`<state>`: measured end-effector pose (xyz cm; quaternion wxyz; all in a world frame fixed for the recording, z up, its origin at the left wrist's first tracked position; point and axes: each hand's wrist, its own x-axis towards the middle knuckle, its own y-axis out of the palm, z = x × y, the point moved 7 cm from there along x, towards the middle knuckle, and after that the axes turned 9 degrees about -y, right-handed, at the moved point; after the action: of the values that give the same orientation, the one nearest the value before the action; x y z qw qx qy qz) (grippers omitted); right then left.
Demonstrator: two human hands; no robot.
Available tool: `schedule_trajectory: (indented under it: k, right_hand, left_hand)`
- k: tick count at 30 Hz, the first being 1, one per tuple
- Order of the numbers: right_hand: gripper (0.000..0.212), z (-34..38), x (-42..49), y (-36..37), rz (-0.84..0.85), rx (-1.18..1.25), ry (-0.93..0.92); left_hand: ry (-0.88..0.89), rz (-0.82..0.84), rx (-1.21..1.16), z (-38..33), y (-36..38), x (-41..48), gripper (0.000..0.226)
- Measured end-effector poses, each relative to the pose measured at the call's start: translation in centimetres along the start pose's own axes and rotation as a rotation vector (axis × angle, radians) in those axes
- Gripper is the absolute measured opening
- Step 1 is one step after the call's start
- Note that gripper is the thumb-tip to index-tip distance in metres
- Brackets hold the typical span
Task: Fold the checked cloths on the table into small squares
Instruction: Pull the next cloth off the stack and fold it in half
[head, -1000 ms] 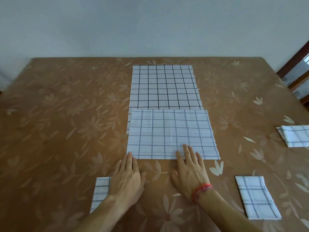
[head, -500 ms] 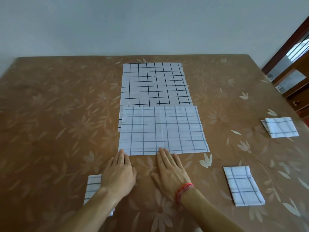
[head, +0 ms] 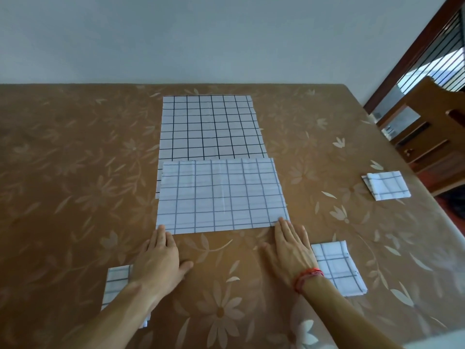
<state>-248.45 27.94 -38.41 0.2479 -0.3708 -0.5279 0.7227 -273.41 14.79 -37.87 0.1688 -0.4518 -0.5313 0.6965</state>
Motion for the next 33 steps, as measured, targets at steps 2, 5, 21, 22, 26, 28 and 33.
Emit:
schedule_trajectory:
  k: [2, 5, 21, 22, 26, 28, 33]
  right_hand:
    - [0.095, 0.0, 0.3, -0.5, -0.026, 0.001, 0.018]
    - [0.084, -0.2, 0.9, -1.2, -0.084, 0.007, 0.062]
    - [0.053, -4.4, 5.3, -5.3, -0.203, 0.690, 0.573]
    - [0.047, -4.6, 5.6, -5.3, -0.201, 0.713, 0.599]
    - [0.031, -5.0, 6.4, -5.5, -0.195, 0.774, 0.659]
    - [0.032, -5.1, 6.6, -5.5, -0.193, 0.775, 0.660]
    - [0.044, -4.9, 6.9, -4.7, -0.155, 0.840, 0.672]
  left_hand:
    - [0.002, -0.011, 0.000, 0.0, 0.0, 0.0, 0.093]
    - [0.010, -0.025, -0.009, 0.1, 0.1, 0.0, 0.092]
    - [0.011, -0.048, -0.017, -0.3, -0.4, -0.1, 0.092]
    - [0.009, -0.048, -0.020, -0.2, -0.4, 0.0, 0.092]
    - [0.000, -0.037, -0.043, -0.1, -0.2, 0.1, 0.093]
    - [0.003, -0.043, -0.052, -0.1, -0.2, 0.1, 0.093]
    - [0.014, -0.071, -0.062, -0.1, -0.3, 0.0, 0.093]
